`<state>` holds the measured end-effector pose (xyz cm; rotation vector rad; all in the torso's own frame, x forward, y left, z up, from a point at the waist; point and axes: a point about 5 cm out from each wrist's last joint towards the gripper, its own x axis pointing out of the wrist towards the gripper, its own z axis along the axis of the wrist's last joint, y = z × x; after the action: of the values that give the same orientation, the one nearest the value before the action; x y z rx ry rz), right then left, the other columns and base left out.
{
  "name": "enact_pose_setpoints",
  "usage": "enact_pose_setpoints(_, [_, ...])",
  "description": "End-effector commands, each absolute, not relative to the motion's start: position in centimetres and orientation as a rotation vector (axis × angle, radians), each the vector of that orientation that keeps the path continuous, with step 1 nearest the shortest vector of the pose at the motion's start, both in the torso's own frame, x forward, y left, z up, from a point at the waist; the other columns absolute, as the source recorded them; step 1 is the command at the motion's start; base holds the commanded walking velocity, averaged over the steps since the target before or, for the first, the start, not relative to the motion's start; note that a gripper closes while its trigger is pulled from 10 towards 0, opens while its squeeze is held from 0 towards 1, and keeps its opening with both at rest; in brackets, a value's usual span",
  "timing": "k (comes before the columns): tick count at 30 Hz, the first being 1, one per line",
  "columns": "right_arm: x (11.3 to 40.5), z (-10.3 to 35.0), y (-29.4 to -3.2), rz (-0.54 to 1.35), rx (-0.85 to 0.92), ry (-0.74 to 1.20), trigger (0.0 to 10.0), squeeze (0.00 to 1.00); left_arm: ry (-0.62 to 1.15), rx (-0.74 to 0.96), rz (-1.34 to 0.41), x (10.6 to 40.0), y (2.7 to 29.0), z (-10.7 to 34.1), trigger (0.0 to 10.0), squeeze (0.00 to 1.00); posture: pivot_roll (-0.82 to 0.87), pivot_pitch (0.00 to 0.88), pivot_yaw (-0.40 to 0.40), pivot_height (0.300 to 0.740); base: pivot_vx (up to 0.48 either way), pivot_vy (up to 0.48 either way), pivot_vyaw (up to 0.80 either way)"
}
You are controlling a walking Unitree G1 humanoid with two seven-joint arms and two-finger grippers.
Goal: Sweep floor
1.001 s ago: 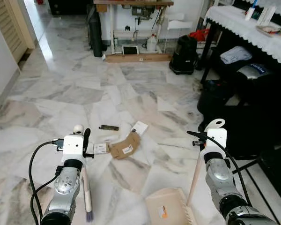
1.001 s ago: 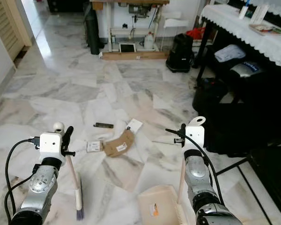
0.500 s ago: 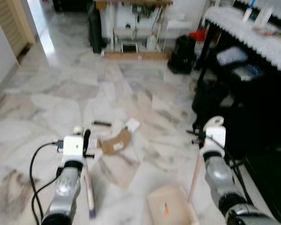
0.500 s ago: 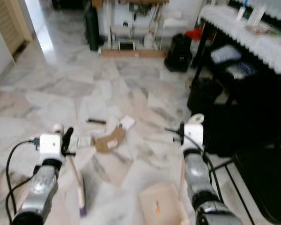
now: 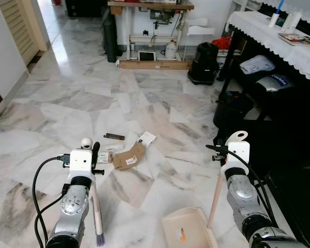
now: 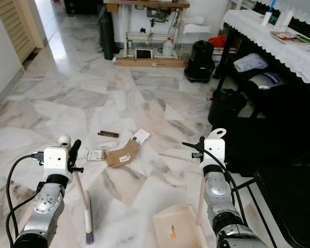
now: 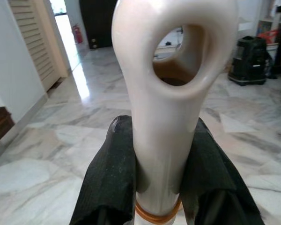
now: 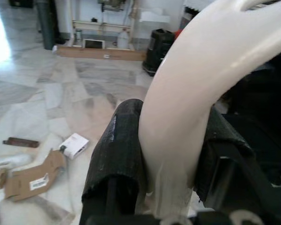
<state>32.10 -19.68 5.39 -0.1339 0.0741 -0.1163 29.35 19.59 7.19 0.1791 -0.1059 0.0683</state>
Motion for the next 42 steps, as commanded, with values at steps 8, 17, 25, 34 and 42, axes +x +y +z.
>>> enact_pose_setpoints(8, [32.71,6.39,-19.58,-0.110,-0.138,0.034,10.0,0.00,-0.159,0.175,0.024,30.06,19.12,8.61,10.0,0.00,0.04,0.000,-0.072,0.740,0.000,0.000,0.00])
enact_pose_setpoints(17, [32.77,6.43,-19.53,-0.113,-0.129,0.034,10.0,0.00,-0.159,0.168,0.019,30.09,19.08,8.64,10.0,0.00,0.04,0.000,-0.071,0.740,0.000,0.000,0.00])
enact_pose_setpoints(25, [32.75,6.40,-19.59,-0.118,-0.125,0.035,10.0,0.00,-0.165,0.166,0.015,30.09,19.03,8.75,10.0,0.00,0.04,0.000,-0.071,0.740,0.093,0.000,0.00])
enact_pose_setpoints(34, [32.76,6.41,-19.58,-0.120,-0.123,0.035,10.0,0.00,-0.171,0.169,0.019,30.13,19.10,8.88,10.0,0.00,0.04,0.000,-0.070,0.740,0.297,0.000,0.00])
enact_pose_setpoints(42, [32.75,6.40,-19.60,-0.121,-0.122,0.035,10.0,0.00,-0.172,0.169,0.020,30.13,19.11,8.91,10.0,0.00,0.04,0.000,-0.070,0.740,0.330,0.000,0.00])
